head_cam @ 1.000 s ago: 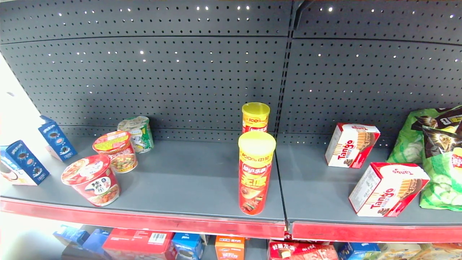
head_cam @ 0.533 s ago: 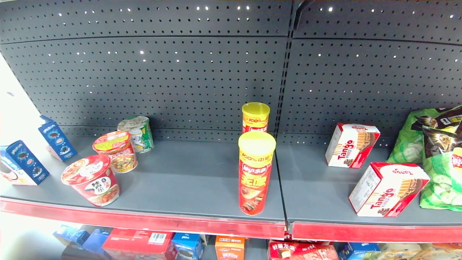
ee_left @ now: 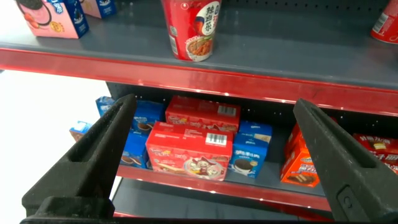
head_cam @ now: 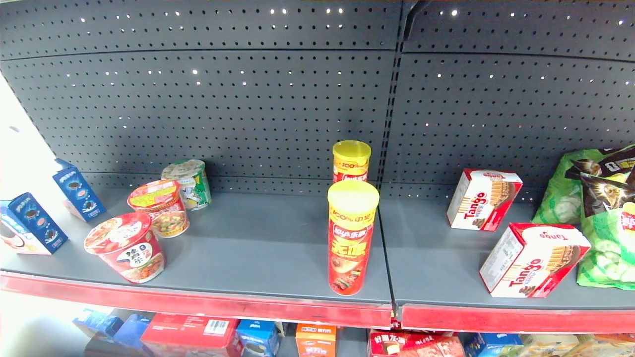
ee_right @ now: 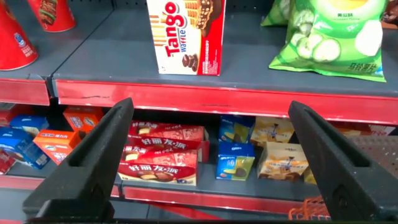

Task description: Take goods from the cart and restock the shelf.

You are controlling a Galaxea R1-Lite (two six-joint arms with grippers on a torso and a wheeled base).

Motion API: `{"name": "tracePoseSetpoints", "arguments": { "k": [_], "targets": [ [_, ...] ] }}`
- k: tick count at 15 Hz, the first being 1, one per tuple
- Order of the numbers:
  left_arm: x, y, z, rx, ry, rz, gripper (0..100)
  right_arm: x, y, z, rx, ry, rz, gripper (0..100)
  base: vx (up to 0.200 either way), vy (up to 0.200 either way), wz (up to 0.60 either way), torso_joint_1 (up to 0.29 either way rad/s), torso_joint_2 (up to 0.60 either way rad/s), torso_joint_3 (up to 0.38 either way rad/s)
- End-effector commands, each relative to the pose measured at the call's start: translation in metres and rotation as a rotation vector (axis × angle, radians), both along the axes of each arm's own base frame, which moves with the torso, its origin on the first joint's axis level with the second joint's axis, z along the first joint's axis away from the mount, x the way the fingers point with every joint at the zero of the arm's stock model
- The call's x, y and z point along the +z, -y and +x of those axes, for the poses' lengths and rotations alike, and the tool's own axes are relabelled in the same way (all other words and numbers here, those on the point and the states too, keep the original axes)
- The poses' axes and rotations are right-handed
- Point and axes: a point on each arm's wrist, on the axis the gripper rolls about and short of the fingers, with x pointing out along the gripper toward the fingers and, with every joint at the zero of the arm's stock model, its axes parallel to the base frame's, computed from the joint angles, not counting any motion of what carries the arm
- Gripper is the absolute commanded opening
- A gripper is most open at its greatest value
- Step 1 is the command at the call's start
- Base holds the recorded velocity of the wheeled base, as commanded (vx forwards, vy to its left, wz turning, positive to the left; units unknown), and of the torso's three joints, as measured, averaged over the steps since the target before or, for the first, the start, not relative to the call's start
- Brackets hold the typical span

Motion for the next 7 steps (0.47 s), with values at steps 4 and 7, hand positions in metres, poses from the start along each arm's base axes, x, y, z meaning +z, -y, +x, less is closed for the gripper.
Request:
{"name": "tracePoseSetpoints", "arguments": {
  "k": [4,7],
  "targets": [
    [0.0,0.0,0.0001,0.001,-0.002,-0.001,100,0.0,0.0,0.0,0.0,0.001,0.0,100,0.0,0.0,0.0,0.0,0.0,0.0],
    [0.0,0.0,0.0001,0.001,-0.002,-0.001,100,0.0,0.0,0.0,0.002,0.001,0.0,100,0.0,0.0,0.0,0.0,0.0,0.0]
  ]
}}
